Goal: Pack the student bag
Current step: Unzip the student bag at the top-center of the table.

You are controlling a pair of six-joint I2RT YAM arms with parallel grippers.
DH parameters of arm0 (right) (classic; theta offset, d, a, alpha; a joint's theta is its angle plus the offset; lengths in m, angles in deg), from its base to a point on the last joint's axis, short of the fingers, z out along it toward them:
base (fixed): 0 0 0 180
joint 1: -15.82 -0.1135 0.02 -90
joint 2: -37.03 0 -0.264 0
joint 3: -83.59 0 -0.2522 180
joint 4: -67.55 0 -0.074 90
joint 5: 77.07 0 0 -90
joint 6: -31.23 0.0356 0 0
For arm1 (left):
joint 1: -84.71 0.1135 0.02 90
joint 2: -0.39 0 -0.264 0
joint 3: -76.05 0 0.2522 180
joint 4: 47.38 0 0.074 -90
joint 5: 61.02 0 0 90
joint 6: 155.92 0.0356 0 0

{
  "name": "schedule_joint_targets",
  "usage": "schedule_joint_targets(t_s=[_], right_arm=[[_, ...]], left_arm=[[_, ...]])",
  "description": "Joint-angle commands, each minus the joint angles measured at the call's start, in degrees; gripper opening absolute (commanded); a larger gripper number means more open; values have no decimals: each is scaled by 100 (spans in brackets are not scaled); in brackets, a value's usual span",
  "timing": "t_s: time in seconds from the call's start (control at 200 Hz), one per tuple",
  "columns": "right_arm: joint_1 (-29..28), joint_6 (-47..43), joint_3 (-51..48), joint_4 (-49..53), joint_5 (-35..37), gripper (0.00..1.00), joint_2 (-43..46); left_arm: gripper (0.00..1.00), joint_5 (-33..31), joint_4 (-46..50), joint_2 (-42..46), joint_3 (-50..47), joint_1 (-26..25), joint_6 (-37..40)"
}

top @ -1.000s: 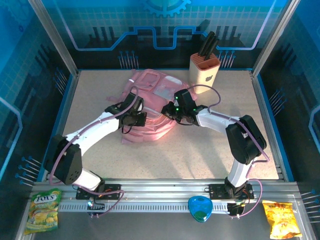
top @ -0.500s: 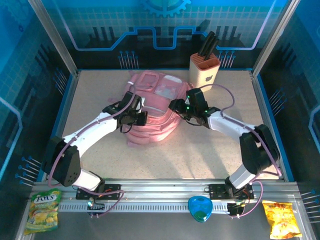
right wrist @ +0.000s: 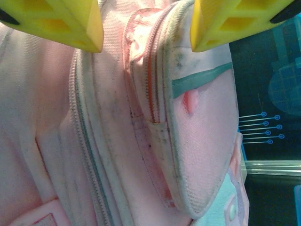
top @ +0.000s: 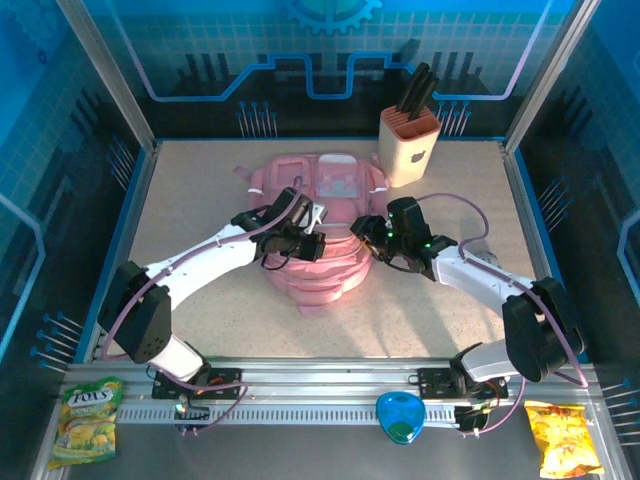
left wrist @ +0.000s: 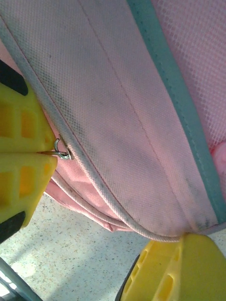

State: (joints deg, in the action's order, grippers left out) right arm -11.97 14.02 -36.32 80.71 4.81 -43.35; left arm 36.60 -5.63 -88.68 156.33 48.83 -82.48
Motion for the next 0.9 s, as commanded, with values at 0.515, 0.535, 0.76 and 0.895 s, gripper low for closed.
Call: schedule_joint_targets(t_s=[0.515, 0.535, 0.76, 0.895], right_arm=[[58, -867, 793, 392, 448, 14, -662], [76, -917, 820, 436, 491, 14, -665], [294, -1348, 1117, 837, 779, 12, -738], [395, -1449, 1182, 895, 828, 12, -769]], left_arm=[[0, -763, 1279, 179, 256, 79, 403], [0, -780, 1306, 219, 216, 103, 399], [0, -877, 1453, 531, -111, 603, 184], [0, -884, 1449, 567, -222, 935, 19]])
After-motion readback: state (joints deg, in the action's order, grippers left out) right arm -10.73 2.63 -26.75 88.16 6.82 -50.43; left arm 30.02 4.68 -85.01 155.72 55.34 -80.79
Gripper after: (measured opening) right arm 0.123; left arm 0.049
